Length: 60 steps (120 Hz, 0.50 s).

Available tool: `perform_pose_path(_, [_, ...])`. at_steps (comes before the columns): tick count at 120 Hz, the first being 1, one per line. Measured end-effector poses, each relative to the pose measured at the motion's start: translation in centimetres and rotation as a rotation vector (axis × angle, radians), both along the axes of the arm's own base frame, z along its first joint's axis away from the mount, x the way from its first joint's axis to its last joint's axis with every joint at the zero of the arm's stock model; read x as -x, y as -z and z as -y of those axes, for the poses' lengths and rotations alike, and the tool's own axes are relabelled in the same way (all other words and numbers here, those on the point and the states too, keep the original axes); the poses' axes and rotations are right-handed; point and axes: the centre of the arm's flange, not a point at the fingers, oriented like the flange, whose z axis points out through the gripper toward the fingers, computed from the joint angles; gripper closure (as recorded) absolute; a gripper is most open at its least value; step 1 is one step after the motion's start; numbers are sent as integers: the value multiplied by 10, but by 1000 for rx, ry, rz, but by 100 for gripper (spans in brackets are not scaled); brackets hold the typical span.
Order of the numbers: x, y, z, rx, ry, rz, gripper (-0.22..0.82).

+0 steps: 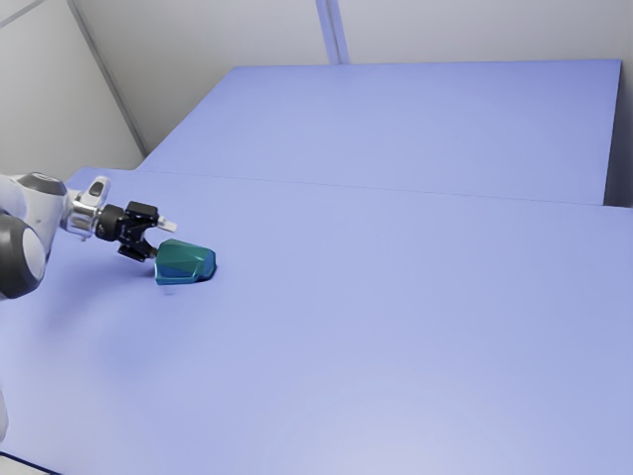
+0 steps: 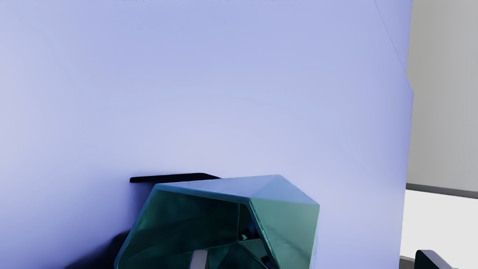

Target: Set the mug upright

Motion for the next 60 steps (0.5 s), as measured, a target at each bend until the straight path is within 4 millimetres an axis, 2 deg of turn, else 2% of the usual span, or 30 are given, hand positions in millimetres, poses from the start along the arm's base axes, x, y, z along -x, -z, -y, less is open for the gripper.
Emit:
perform_pose_path(15, [-3, 0, 6, 7, 15, 20, 2])
perform_pose_path(39, [-1, 4, 10, 23, 26, 19, 49])
perform_pose_path(49, [-1, 3, 11, 24, 28, 22, 60])
perform_pose_path(60, [-1, 0, 12, 23, 32, 28, 68])
